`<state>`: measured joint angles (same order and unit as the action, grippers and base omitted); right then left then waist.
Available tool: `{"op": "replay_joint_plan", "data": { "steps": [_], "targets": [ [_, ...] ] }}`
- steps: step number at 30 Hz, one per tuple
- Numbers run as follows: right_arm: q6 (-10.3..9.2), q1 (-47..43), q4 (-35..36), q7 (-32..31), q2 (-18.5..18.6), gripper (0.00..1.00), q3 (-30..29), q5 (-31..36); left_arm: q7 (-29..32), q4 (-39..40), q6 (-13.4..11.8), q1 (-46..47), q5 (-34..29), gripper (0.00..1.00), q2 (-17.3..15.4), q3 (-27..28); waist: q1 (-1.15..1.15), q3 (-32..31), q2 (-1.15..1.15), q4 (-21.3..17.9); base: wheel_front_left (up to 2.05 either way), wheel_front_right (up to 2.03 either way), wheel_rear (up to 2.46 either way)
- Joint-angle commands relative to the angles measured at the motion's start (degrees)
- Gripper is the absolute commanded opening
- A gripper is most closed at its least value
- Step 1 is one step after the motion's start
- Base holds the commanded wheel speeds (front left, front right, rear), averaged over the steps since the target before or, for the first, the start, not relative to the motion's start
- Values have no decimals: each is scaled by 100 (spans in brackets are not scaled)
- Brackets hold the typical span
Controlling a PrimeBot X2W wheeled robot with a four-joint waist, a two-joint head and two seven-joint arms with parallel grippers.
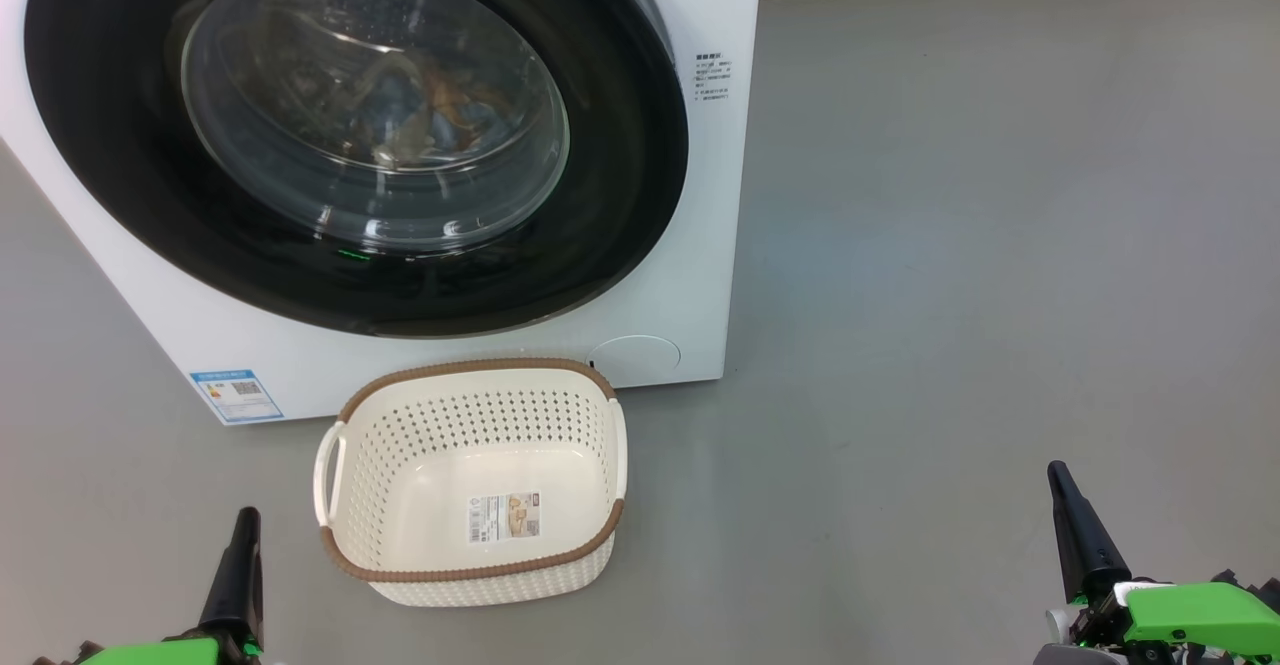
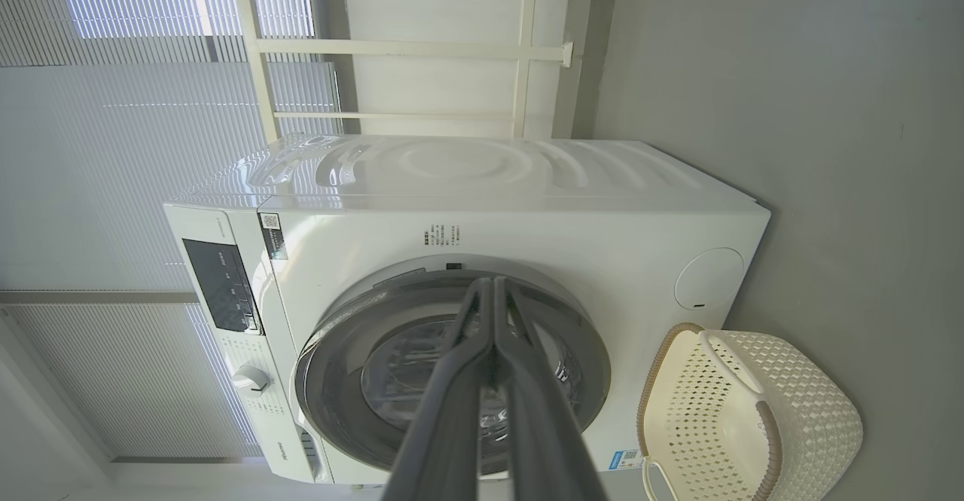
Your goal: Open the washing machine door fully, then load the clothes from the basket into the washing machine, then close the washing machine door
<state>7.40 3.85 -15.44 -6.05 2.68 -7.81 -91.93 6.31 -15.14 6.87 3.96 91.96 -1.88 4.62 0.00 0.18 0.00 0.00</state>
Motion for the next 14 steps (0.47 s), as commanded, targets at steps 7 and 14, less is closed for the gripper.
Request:
{"op": "replay_joint_plan", "data": {
  "steps": [7,14],
  "targets": [
    [9,234,141,-44,20,0,129,-24,18,109,62,224,21,0,-99,190,0,0,0,0,0,0,0],
    [9,234,141,-44,20,0,129,-24,17,110,62,224,21,0,-99,190,0,0,0,0,0,0,0]
  ]
}}
